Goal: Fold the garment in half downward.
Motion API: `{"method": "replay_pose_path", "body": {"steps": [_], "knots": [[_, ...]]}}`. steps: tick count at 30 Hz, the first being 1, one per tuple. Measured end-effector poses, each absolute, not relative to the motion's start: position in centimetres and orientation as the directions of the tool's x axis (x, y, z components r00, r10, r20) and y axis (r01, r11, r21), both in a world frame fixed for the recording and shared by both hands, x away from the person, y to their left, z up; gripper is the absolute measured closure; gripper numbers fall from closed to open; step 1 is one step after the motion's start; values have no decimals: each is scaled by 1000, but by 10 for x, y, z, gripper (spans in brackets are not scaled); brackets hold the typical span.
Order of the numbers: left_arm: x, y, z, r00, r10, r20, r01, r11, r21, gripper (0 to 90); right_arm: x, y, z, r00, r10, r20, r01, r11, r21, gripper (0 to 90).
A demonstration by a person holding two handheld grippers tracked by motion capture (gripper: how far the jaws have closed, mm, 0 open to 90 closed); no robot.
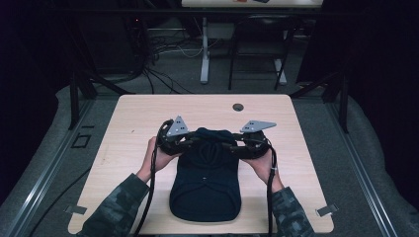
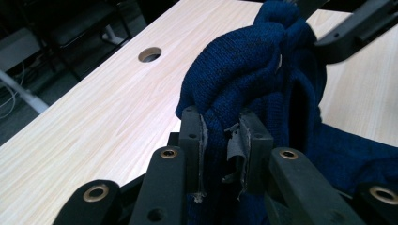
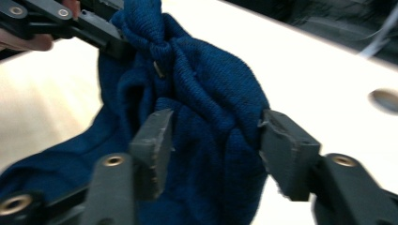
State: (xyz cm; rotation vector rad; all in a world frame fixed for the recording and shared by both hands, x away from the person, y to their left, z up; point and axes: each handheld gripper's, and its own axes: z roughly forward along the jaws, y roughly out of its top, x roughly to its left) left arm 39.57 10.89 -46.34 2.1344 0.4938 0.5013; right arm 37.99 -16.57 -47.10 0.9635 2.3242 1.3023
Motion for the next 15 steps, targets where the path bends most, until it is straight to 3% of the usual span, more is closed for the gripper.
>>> {"method": "replay_pose_path", "body": {"steps": [1,3,7,8,9,10,11,15], "knots": [[395,108,-463,842,510,178,159,-550,820,751,382,-167,-473,-726,681,90,432,351,830,347],[391,105,-461,847,487,212,123,-567,814,752,383,-167,-479,-710,697,100,466,359,809,294],[389,101,-459,851,466,243,93,-588,804,751,383,-167,-481,-702,704,110,476,349,807,279],[389,101,-458,852,464,243,89,-586,806,751,383,-168,-480,-701,705,108,476,350,807,324],[389,101,-458,852,466,241,90,-583,808,751,383,-170,-479,-687,719,102,471,335,816,452],[390,102,-458,852,467,239,93,-583,807,750,383,-171,-479,-681,727,91,468,336,817,505],[390,103,-458,853,466,234,97,-583,807,750,383,-171,-479,-681,727,91,468,336,817,505],[391,108,-458,854,474,213,120,-578,807,743,379,-172,-479,-667,741,74,450,321,833,679]]}}
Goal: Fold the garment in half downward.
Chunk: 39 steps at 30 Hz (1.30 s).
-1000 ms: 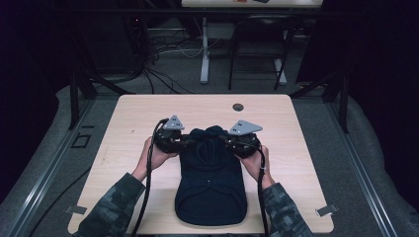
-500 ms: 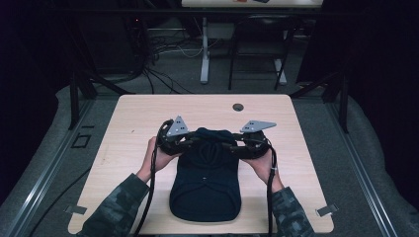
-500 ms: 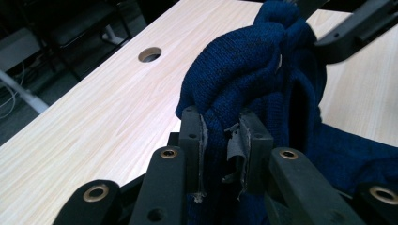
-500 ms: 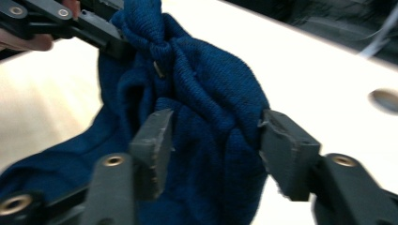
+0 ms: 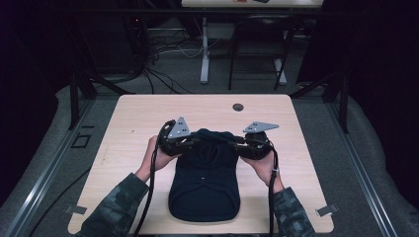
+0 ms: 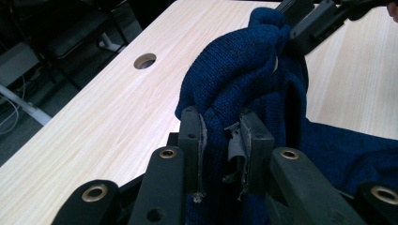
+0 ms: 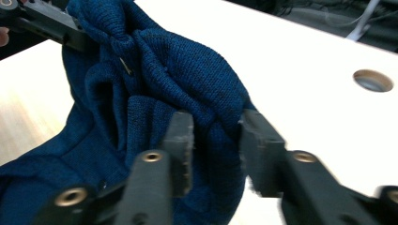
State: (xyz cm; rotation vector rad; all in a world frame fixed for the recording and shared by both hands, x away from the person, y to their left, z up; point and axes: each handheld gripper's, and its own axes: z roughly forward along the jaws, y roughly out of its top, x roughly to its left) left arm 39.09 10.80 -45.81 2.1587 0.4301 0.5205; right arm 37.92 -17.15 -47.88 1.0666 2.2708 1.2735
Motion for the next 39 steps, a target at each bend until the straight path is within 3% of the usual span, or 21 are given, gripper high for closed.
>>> {"method": "replay_pose_path", "body": {"steps": [1,7,13,14,19,23,25,27,28,31,32,33,34,36,37,39], "knots": [[391,109,-458,856,471,213,121,-584,802,739,377,-169,-479,-674,738,44,423,337,841,724],[394,116,-462,859,487,159,182,-581,793,701,370,-160,-479,-673,740,-24,358,354,864,777],[396,117,-467,858,499,121,238,-596,767,520,360,-151,-474,-682,721,-124,259,397,880,786],[396,117,-469,851,511,119,247,-591,768,520,359,-150,-474,-683,718,-135,251,403,880,787],[394,117,-479,844,513,157,229,-609,760,700,361,-145,-474,-685,708,-171,223,427,876,785],[386,115,-475,812,536,232,177,-605,776,730,361,-145,-473,-681,709,-181,223,437,871,766],[384,113,-473,801,535,269,151,-615,774,741,367,-146,-472,-687,706,-172,256,456,852,653],[382,111,-470,797,528,294,126,-621,773,742,375,-151,-472,-721,689,-80,303,416,858,407],[381,109,-469,796,524,305,116,-625,772,742,375,-151,-472,-721,689,-80,303,416,858,407],[381,105,-467,795,514,322,108,-642,759,742,390,-152,-476,-761,648,32,386,413,825,210],[381,104,-467,795,513,325,107,-645,757,741,392,-152,-476,-758,651,45,401,410,819,222],[380,103,-467,796,511,324,107,-647,755,741,396,-148,-476,-750,661,29,422,445,790,294],[380,102,-467,794,511,328,103,-646,756,741,396,-148,-476,-750,661,29,422,445,790,294],[379,102,-467,792,511,334,98,-646,757,741,397,-145,-475,-724,689,-28,417,470,778,430],[379,102,-467,791,513,333,96,-642,761,741,397,-145,-475,-724,689,-28,417,470,778,430],[380,103,-467,789,514,337,95,-643,760,741,397,-146,-475,-704,709,-42,417,461,783,564]]}}
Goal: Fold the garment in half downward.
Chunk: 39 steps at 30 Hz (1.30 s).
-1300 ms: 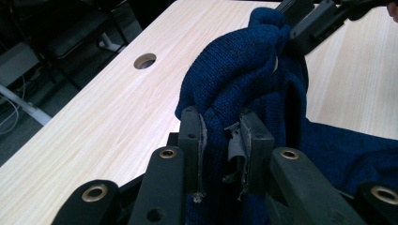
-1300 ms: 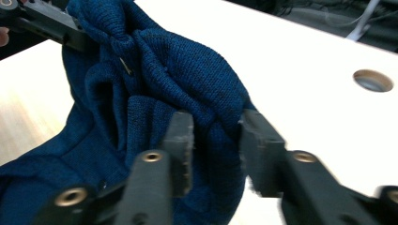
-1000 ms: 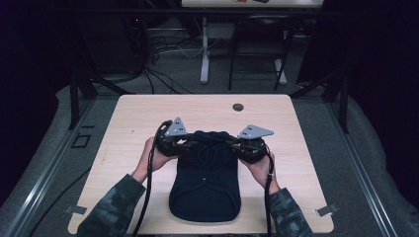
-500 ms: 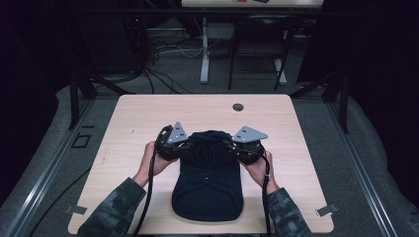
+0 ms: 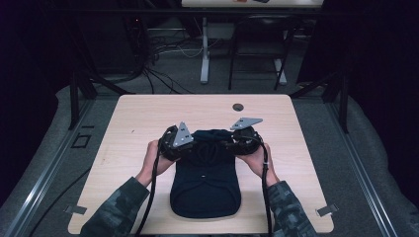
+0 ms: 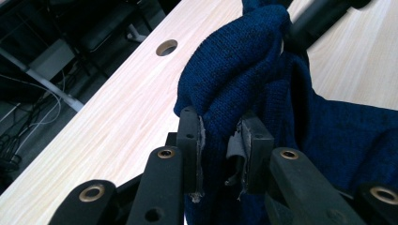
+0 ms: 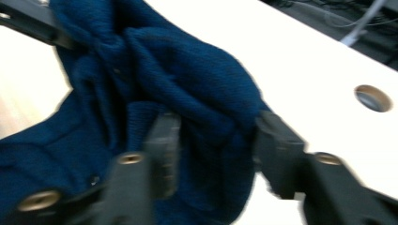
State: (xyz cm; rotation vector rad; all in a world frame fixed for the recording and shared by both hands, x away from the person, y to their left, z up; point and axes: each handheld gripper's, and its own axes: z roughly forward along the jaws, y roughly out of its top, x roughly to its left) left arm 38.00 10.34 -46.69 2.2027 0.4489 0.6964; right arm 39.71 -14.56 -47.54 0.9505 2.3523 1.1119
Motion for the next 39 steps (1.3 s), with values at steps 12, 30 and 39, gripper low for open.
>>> {"method": "replay_pose_path", "body": {"steps": [12,30,39], "knots": [[381,112,-458,732,539,416,52,-654,755,736,376,-133,-467,-657,705,-268,195,502,843,776],[389,123,-489,774,599,205,246,-583,774,323,367,-124,-478,-697,640,-324,106,538,836,779],[378,121,-501,783,564,262,182,-611,771,703,364,-127,-482,-727,611,-314,129,570,811,758]]}}
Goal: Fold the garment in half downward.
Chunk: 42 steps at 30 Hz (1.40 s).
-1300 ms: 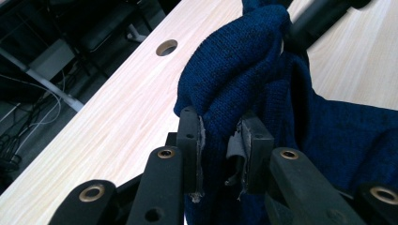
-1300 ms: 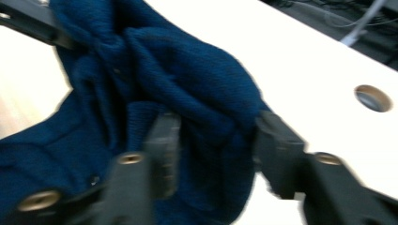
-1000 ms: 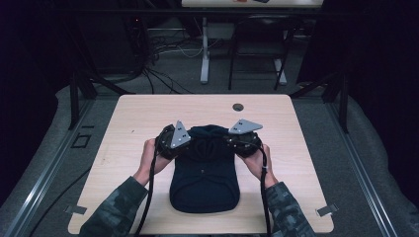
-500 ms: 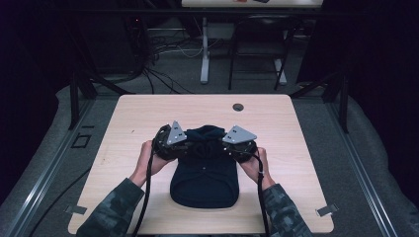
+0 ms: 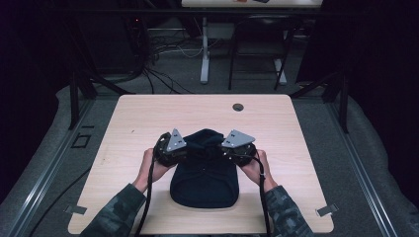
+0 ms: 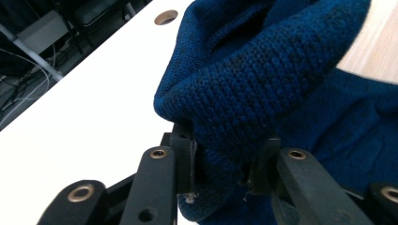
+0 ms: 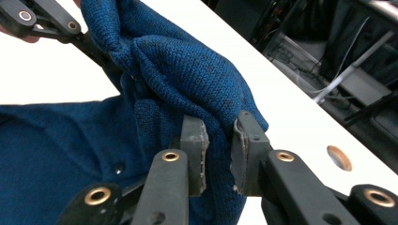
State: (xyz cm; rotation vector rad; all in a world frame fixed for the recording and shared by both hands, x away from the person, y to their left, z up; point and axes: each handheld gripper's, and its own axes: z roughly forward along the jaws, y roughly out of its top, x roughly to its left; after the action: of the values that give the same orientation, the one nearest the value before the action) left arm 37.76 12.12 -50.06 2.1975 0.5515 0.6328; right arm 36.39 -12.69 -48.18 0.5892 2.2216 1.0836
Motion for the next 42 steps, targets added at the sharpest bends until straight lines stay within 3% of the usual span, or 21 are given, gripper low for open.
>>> {"method": "replay_pose_path", "body": {"steps": [20,42], "knots": [[355,120,-518,776,560,289,150,-610,778,711,341,-133,-496,-762,594,-258,196,591,782,684],[335,127,-542,799,545,252,157,-595,788,702,317,-132,-514,-782,569,-253,202,615,762,686]]}}
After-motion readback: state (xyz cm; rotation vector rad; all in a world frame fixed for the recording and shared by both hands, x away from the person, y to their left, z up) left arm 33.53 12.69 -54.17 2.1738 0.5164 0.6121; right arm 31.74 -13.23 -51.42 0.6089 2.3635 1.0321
